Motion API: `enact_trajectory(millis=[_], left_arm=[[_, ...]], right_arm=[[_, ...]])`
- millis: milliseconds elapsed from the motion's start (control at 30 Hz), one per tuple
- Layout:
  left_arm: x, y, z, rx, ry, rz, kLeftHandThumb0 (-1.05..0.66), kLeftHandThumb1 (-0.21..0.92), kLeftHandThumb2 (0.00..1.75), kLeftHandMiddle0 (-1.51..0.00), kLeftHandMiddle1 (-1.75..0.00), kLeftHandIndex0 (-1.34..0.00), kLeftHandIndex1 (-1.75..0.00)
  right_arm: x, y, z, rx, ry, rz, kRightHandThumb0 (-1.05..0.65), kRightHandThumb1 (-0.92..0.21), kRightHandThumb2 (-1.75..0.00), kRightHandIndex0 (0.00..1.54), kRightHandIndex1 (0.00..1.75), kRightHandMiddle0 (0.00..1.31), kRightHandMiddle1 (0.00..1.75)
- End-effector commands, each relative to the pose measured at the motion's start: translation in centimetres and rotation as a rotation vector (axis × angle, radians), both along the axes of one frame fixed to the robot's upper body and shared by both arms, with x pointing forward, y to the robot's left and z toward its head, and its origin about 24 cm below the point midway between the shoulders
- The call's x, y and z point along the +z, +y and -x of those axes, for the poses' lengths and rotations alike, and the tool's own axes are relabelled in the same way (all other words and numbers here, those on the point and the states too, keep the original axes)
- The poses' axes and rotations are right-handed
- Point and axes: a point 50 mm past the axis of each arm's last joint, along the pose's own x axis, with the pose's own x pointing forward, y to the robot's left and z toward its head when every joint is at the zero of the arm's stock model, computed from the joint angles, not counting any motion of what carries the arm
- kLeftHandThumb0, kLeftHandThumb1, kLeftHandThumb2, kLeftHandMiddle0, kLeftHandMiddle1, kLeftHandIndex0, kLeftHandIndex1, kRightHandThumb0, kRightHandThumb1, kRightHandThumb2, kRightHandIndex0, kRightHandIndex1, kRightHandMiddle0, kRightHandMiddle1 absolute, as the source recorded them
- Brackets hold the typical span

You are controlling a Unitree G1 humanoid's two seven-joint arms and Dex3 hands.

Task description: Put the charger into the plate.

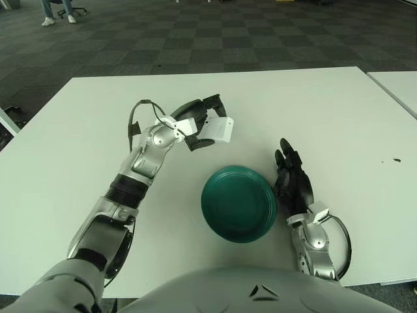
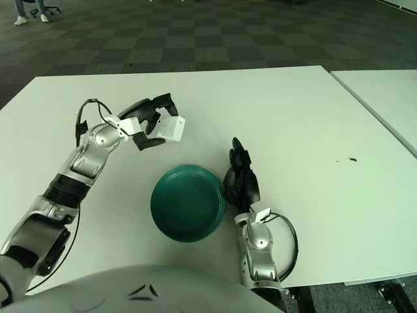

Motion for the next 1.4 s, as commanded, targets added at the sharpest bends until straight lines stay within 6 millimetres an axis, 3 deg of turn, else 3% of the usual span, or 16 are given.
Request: enact_trajectory(millis=[0, 667, 1000, 1067, 1167, 1200, 1267, 1367], left_arm=[[0.9, -0.1, 0.8, -0.035, -0.019, 0.008, -0.52, 0.19, 1.47, -1.2, -1.75, -0.71, -1.75], [0.9, -1.8, 4.8, -0.208, 0.044, 0.104, -0.5, 0.25, 1.4, -1.17, -1.75, -0.66, -1.75], [0.3, -3.6, 8.0, -0.289, 0.054, 0.116, -0.48, 0.28, 1.36, -1.16, -1.75, -0.64, -1.75], [0.3, -3.6, 8.0, -0.294, 0.058, 0.113, -0.48, 0.28, 1.36, -1.16, -1.75, -0.64, -1.75], [0.1, -3.8, 8.3, -0.304, 0.07, 0.092, -0.49, 0.27, 1.37, -1.16, -1.75, -0.65, -1.75], [0.1, -3.8, 8.3, -0.306, 0.072, 0.087, -0.49, 0.27, 1.37, -1.16, -1.75, -0.65, -1.75], [-0.3, -4.0, 8.5, -0.318, 0.081, 0.06, -0.49, 0.27, 1.37, -1.16, -1.75, -0.65, -1.75], [-0.8, -4.1, 8.5, -0.33, 0.083, 0.027, -0.49, 0.26, 1.38, -1.16, -1.75, -0.66, -1.75]], right_arm=[[-3.3, 0.3, 2.3, -0.01, 0.204, -0.038, -0.98, -0.92, -0.95, 0.08, 0.0, 0.0, 0.22], [-3.3, 0.5, 2.3, -0.004, 0.184, -0.021, -0.99, -0.92, -0.95, 0.07, 0.0, 0.0, 0.25], [-3.1, 0.9, 2.1, -0.027, 0.133, 0.004, -1.02, -0.92, -0.92, 0.08, 0.02, 0.0, 0.23], [-3.1, 1.0, 2.1, -0.03, 0.132, -0.008, -1.01, -0.92, -0.89, 0.19, 0.06, 0.0, 0.49], [-3.1, 1.0, 2.0, -0.026, 0.125, -0.009, -1.01, -0.92, -0.85, 0.28, 0.11, 0.0, 0.68], [-3.0, 1.0, 2.0, -0.025, 0.123, -0.009, -1.01, -0.92, -0.85, 0.27, 0.19, 0.0, 0.71], [-3.0, 1.0, 2.0, -0.024, 0.11, 0.0, -1.01, -0.92, -0.83, 0.13, 0.66, 0.0, 0.82], [-2.8, 1.0, 1.9, -0.023, 0.096, 0.014, -1.01, -0.92, -0.82, 0.04, 1.0, 0.0, 0.93]])
